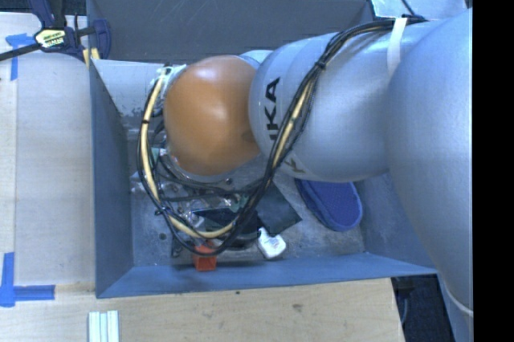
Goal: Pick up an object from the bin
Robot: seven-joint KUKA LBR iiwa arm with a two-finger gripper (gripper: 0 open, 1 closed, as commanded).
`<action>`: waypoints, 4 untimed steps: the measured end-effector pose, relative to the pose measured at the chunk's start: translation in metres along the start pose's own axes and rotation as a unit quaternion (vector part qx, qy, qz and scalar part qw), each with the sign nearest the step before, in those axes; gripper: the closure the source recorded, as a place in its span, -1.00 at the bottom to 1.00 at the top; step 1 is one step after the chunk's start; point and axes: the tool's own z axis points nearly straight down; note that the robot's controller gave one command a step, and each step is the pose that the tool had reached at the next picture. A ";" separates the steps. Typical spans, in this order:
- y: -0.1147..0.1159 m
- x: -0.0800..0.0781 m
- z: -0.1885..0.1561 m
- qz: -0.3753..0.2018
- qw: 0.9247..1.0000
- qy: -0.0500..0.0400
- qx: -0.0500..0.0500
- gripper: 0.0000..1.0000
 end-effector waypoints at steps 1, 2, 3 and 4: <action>-0.057 0.071 0.049 -0.070 0.998 0.000 0.001 -1.00; -0.086 0.057 0.086 -0.208 0.978 0.004 -0.003 -1.00; -0.086 0.056 0.084 -0.208 0.978 0.002 -0.002 1.00; -0.075 0.077 -0.025 -0.220 0.975 0.000 0.000 1.00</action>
Offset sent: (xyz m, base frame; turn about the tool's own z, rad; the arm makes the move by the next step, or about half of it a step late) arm -0.0172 -0.0873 -0.0477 -0.1447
